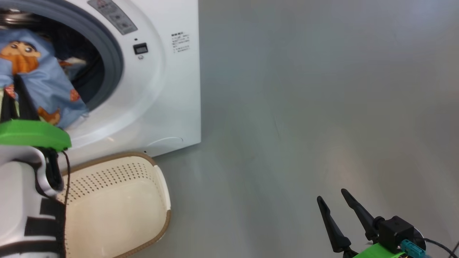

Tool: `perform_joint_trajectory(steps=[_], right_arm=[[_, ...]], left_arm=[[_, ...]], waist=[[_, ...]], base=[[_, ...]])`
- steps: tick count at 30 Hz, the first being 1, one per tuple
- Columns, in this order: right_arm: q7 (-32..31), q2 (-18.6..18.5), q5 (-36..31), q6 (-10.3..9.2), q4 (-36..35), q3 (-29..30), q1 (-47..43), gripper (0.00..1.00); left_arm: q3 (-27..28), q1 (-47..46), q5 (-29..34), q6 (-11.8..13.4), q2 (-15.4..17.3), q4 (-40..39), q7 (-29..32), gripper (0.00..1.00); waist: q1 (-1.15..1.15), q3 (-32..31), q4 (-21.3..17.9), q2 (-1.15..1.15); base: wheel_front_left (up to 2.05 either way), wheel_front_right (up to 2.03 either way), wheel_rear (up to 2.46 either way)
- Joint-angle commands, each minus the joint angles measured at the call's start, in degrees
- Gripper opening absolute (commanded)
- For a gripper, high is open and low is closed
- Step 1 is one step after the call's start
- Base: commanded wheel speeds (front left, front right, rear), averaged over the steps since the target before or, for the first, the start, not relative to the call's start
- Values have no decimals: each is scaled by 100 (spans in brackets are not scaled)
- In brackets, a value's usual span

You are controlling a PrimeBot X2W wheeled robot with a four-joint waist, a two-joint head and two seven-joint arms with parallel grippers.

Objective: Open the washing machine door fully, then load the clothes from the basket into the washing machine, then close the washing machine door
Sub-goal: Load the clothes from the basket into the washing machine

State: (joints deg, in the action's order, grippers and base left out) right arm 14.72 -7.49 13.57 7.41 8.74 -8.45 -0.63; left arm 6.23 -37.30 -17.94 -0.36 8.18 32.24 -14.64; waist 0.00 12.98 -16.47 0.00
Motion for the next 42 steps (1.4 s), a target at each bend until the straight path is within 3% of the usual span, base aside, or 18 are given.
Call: perform_joint_trajectory(steps=[1,16,29,42], right_arm=[[28,-102,43,8,-133,-126,135,100],[28,-178,113,8,-271,-278,349,100],[28,-170,170,8,-382,-339,344,100],[28,-127,238,8,-491,-340,278,100]], left_arm=[[181,-270,113,-33,245,-60,-36,0],[164,-1869,976,-161,621,797,-36,0],[133,-3022,1317,-96,1085,1333,-36,0],[197,-3401,1385,-106,1320,871,-36,0]], waist=[[0,248,-179,0],[0,1331,-374,0],[0,1987,-448,0],[0,2281,-484,0]], base=[[0,0,0],[0,0,0],[0,0,0],[0,0,0]])
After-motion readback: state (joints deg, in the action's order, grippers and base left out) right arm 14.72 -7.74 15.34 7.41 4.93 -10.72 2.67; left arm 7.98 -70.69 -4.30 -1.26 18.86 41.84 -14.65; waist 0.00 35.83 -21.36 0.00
